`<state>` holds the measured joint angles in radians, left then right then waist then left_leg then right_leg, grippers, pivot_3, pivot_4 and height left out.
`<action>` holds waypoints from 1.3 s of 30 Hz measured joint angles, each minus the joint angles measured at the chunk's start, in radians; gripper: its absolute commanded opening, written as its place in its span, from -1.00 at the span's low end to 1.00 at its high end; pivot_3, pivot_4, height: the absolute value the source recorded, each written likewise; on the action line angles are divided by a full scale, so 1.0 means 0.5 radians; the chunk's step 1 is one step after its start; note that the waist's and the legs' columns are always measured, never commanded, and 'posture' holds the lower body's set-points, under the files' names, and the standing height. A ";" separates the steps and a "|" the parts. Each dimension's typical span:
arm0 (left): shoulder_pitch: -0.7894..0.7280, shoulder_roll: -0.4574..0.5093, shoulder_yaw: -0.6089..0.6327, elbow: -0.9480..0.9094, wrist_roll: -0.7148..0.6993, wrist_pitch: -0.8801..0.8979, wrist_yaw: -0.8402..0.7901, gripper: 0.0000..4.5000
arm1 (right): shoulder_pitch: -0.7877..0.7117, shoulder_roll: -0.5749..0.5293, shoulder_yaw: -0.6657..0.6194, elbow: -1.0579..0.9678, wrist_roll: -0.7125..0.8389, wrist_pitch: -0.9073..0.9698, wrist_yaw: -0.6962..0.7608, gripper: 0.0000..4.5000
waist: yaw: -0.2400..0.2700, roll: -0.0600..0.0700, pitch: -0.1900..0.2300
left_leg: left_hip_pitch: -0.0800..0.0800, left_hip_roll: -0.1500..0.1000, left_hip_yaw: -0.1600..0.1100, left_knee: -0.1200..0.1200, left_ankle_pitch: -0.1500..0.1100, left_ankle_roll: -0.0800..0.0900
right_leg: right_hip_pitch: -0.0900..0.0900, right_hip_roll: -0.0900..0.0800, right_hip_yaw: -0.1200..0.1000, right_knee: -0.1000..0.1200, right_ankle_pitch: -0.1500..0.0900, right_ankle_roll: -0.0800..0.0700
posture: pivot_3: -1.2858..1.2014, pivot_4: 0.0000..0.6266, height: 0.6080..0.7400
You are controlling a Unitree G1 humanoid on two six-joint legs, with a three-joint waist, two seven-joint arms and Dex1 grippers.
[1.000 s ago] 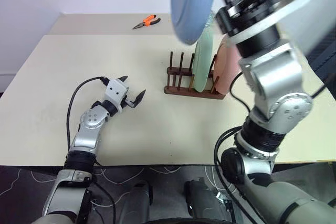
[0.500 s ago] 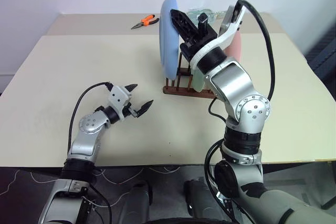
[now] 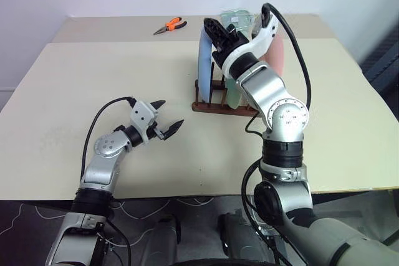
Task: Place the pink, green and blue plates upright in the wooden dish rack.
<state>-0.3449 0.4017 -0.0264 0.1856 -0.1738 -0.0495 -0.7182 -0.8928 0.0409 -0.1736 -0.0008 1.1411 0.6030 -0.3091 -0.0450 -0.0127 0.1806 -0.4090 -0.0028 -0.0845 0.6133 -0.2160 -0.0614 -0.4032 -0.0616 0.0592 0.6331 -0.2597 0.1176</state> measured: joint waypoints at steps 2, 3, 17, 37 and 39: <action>0.000 0.000 0.000 -0.008 0.000 0.001 0.000 1.00 | -0.042 -0.069 0.034 0.005 -0.108 0.001 0.066 0.25 | 0.003 0.000 0.000 | 0.000 0.000 0.000 0.000 0.000 0.000 | 0.000 0.000 0.000 0.000 0.000 0.000 | 0.03 -0.52 1.00; 0.001 0.000 0.000 -0.008 0.000 0.002 0.000 1.00 | -0.058 -0.107 0.056 0.002 -0.163 0.001 0.114 0.25 | 0.004 0.000 0.000 | 0.000 0.000 0.000 0.000 0.000 0.000 | 0.000 0.000 0.000 -0.001 0.000 0.000 | 0.03 -0.52 1.00; 0.046 -0.023 -0.038 -0.010 0.035 -0.001 0.018 1.00 | 0.219 -1.013 -0.110 -0.526 -0.485 0.048 0.796 0.25 | 0.038 0.000 0.001 | -0.005 -0.002 0.001 0.000 0.000 0.000 | 0.001 -0.003 0.000 -0.008 0.000 0.001 | 0.03 -0.52 1.00; 0.264 0.244 0.091 0.019 0.104 -0.084 0.044 1.00 | 1.490 -1.630 -0.127 -0.093 -1.469 -0.709 1.907 0.25 | 0.006 0.002 0.003 | 0.014 0.001 0.019 0.002 0.000 0.003 | 0.012 0.000 0.020 -0.009 -0.005 -0.007 | 0.03 -0.52 1.00; 0.302 0.245 0.099 -0.036 0.095 -0.057 0.059 1.00 | 1.460 -1.592 -0.103 -0.037 -1.481 -0.729 1.936 0.25 | 0.013 0.002 0.003 | 0.010 0.000 0.018 0.002 0.000 0.003 | 0.011 -0.002 0.020 -0.009 -0.006 -0.005 | 0.03 -0.52 1.00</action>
<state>-0.1939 0.5241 0.0231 0.1676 -0.1264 -0.0781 -0.6886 -0.1629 -0.7549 -0.2250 -0.0192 0.4005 0.2384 0.6588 -0.0386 -0.0119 0.1820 -0.4039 -0.0030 -0.0752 0.6144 -0.2160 -0.0601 -0.3978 -0.0625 0.0691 0.6285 -0.2625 0.1151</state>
